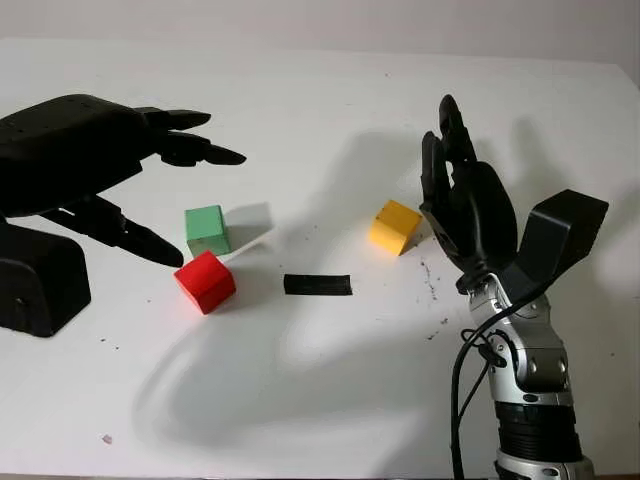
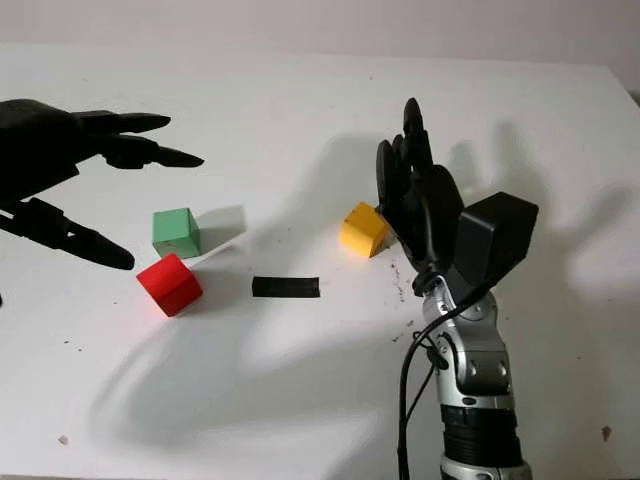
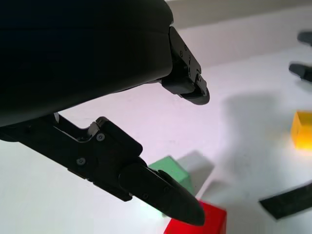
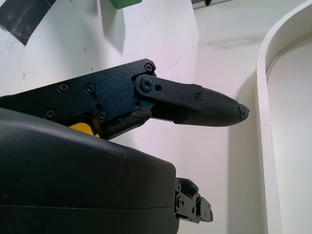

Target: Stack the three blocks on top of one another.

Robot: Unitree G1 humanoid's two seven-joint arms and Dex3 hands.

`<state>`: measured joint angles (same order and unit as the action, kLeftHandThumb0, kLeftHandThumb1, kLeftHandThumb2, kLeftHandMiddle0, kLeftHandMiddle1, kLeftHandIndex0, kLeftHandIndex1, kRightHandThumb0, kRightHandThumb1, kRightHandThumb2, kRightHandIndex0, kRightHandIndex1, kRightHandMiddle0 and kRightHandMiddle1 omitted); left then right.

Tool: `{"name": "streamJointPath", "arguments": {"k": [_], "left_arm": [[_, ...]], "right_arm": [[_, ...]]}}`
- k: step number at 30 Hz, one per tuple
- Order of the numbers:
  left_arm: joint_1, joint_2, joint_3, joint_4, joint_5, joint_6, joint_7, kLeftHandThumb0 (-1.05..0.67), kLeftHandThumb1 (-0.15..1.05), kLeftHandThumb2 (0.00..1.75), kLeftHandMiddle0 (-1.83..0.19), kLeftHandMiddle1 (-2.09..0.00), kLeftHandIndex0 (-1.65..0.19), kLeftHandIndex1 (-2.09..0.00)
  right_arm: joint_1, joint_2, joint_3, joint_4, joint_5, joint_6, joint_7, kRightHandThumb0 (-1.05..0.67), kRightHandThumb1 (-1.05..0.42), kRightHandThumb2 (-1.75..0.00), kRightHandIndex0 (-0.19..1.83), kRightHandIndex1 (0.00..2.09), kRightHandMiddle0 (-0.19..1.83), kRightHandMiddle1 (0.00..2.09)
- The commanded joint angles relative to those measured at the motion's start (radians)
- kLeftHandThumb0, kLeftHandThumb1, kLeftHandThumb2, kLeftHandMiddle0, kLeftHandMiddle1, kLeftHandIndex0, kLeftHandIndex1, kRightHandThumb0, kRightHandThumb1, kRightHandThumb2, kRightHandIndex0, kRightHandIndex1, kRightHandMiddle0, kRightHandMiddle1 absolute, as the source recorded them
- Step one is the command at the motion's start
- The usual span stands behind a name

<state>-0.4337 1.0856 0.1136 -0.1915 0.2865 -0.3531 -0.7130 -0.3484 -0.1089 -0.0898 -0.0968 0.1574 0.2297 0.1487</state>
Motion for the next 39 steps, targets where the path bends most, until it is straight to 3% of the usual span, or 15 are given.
{"name": "streamJointPath", "arguments": {"k": [1, 7, 11, 25, 39], "left_arm": [[-0.004, 0.043, -0.018, -0.017, 0.027, -0.010, -0.031, -0.74, 0.74, 0.06, -0.03, -0.01, -0.39, -0.04], [0.017, 0.068, -0.043, -0.057, 0.086, -0.040, -0.077, -0.73, 0.77, 0.06, 0.08, -0.02, -0.36, -0.05], [0.065, 0.044, -0.033, -0.026, 0.116, -0.137, -0.003, -0.72, 0.78, 0.06, 0.08, -0.04, -0.42, -0.07], [0.090, 0.020, -0.076, 0.034, 0.332, -0.297, 0.193, -0.72, 0.86, 0.08, 0.13, -0.04, -0.46, -0.06], [0.078, -0.024, -0.129, 0.094, 0.409, -0.325, 0.287, -0.71, 0.89, 0.06, 0.13, -0.05, -0.51, -0.07]], "right_arm": [[-0.009, -0.014, -0.002, -0.011, -0.004, -0.004, 0.000, -0.72, -1.05, -0.64, -0.19, 0.00, -0.19, 0.00], [-0.015, -0.013, 0.001, -0.006, -0.008, -0.003, -0.002, -0.73, -1.05, -0.64, -0.19, 0.00, -0.19, 0.00], [-0.015, -0.012, 0.001, -0.004, -0.009, -0.005, -0.002, -0.72, -1.05, -0.64, -0.19, 0.00, -0.19, 0.00], [-0.007, -0.009, 0.001, -0.008, -0.008, -0.006, -0.005, -0.72, -1.05, -0.63, -0.19, 0.00, -0.19, 0.00], [0.006, -0.012, -0.005, -0.027, 0.002, 0.006, 0.000, -0.71, -1.05, -0.62, -0.19, 0.00, -0.19, 0.00]]}}
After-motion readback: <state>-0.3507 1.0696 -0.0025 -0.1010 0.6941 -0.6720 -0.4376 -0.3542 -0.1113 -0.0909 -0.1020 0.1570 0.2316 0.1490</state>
